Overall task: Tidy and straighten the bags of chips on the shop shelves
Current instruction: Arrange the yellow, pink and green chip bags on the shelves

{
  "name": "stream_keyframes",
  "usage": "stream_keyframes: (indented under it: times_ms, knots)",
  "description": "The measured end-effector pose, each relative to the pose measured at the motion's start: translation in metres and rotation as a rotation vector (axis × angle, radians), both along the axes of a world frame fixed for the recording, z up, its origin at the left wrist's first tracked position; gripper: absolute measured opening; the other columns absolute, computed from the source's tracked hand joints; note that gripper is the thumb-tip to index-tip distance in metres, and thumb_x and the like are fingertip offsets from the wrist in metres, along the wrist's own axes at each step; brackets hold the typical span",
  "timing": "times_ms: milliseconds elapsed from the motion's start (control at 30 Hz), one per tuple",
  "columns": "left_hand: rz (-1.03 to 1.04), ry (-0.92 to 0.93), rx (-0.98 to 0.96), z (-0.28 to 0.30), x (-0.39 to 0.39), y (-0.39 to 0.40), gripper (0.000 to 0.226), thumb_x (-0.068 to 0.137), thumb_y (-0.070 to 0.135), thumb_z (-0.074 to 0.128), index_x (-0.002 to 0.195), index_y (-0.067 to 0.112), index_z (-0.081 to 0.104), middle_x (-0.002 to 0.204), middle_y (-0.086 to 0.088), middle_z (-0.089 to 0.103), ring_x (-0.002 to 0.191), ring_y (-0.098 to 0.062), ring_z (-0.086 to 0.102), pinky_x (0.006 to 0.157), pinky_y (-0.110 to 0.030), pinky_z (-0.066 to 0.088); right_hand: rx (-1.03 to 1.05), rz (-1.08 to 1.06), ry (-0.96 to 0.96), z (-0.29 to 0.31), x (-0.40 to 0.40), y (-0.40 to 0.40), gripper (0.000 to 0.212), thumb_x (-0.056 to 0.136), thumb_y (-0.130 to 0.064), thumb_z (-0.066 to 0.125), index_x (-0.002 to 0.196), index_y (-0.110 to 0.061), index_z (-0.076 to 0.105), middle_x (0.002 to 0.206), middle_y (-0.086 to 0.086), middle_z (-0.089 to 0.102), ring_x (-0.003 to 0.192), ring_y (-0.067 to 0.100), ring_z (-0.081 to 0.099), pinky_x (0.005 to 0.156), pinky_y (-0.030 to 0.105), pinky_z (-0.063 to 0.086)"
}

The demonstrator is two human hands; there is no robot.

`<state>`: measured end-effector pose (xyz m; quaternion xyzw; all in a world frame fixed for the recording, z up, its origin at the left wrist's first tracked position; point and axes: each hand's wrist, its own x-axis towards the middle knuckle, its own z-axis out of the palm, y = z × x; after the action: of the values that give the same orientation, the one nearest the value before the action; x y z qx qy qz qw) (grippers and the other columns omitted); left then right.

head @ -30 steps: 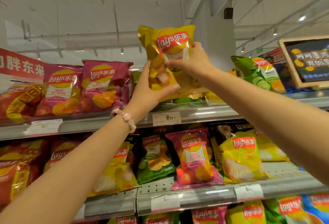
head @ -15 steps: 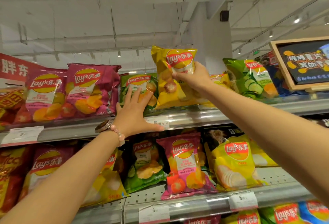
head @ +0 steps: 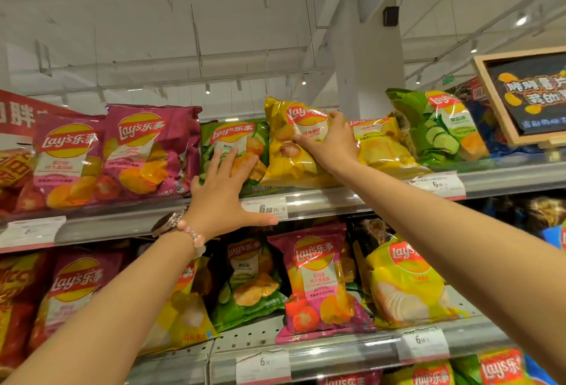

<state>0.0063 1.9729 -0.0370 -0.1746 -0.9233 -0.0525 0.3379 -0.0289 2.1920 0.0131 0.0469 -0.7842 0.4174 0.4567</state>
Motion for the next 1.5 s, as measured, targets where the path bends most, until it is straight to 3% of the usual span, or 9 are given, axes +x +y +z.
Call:
stream_keyframes:
  times_ms: [133, 233, 333, 567, 1067, 1400, 1500]
  knots:
    - [0.008, -0.011, 0.009, 0.0, 0.002, 0.001, 0.129, 0.037, 0.092, 0.044, 0.15, 0.044, 0.003, 0.16, 0.009, -0.014, 0.145, -0.016, -0.019, 0.111, -0.064, 0.008, 0.065, 0.008, 0.054, -0.009, 0.01, 0.0, 0.087, 0.082, -0.062, 0.058, 0.147, -0.017, 0.022, 0.149, 0.012, 0.025, 0.136, 0.031, 0.031, 0.107, 0.045, 0.03]
    - [0.017, -0.011, 0.012, 0.0, 0.003, 0.001, 0.129, 0.037, 0.092, 0.044, 0.149, 0.045, 0.002, 0.16, 0.01, -0.014, 0.145, -0.015, -0.019, 0.112, -0.063, 0.009, 0.256, -0.049, 0.161, -0.023, 0.025, -0.003, 0.092, 0.074, -0.071, 0.059, 0.149, -0.033, 0.02, 0.158, 0.007, 0.007, 0.144, 0.03, 0.014, 0.11, 0.056, 0.023]
    - [0.03, -0.008, 0.01, -0.001, 0.003, 0.002, 0.129, 0.037, 0.092, 0.044, 0.149, 0.045, 0.002, 0.16, 0.01, -0.014, 0.145, -0.014, -0.02, 0.112, -0.063, 0.009, 0.42, -0.056, 0.13, -0.034, 0.032, -0.008, 0.088, 0.071, -0.072, 0.061, 0.145, -0.042, 0.026, 0.16, 0.002, -0.003, 0.147, 0.026, 0.001, 0.111, 0.059, 0.02]
    - [0.029, -0.001, 0.003, -0.001, 0.004, 0.002, 0.129, 0.038, 0.092, 0.044, 0.15, 0.044, 0.003, 0.16, 0.009, -0.014, 0.145, -0.014, -0.019, 0.112, -0.063, 0.01, 0.442, -0.054, 0.029, -0.037, 0.027, -0.005, 0.066, 0.076, -0.062, 0.064, 0.134, -0.036, 0.046, 0.16, 0.006, 0.005, 0.146, 0.03, 0.003, 0.111, 0.056, 0.027]
    - [0.036, 0.019, -0.031, -0.001, -0.002, 0.001, 0.13, 0.038, 0.093, 0.041, 0.15, 0.042, 0.001, 0.159, 0.009, -0.016, 0.145, -0.018, -0.018, 0.111, -0.064, 0.013, 0.473, -0.085, -0.02, -0.037, 0.026, -0.004, 0.067, 0.079, -0.065, 0.059, 0.137, -0.035, 0.046, 0.16, 0.003, 0.008, 0.146, 0.032, 0.005, 0.113, 0.054, 0.024]
    - [0.068, -0.063, -0.03, 0.015, 0.004, 0.013, 0.138, 0.031, 0.087, 0.055, 0.151, 0.037, 0.01, 0.16, 0.002, -0.007, 0.146, -0.023, -0.016, 0.11, -0.067, 0.011, 0.54, 0.018, -0.085, -0.03, 0.028, 0.011, 0.06, 0.088, -0.057, 0.052, 0.142, -0.034, 0.041, 0.16, 0.007, 0.006, 0.146, 0.032, 0.004, 0.116, 0.051, 0.02]
    - [0.096, -0.065, -0.02, 0.018, 0.005, 0.015, 0.135, 0.035, 0.083, 0.067, 0.15, 0.039, 0.011, 0.16, 0.0, -0.009, 0.144, -0.023, -0.022, 0.11, -0.067, 0.002, 0.544, 0.062, -0.082, -0.029, 0.027, 0.016, 0.06, 0.086, -0.051, 0.059, 0.141, -0.033, 0.042, 0.159, 0.008, 0.009, 0.145, 0.032, 0.008, 0.116, 0.048, 0.021]
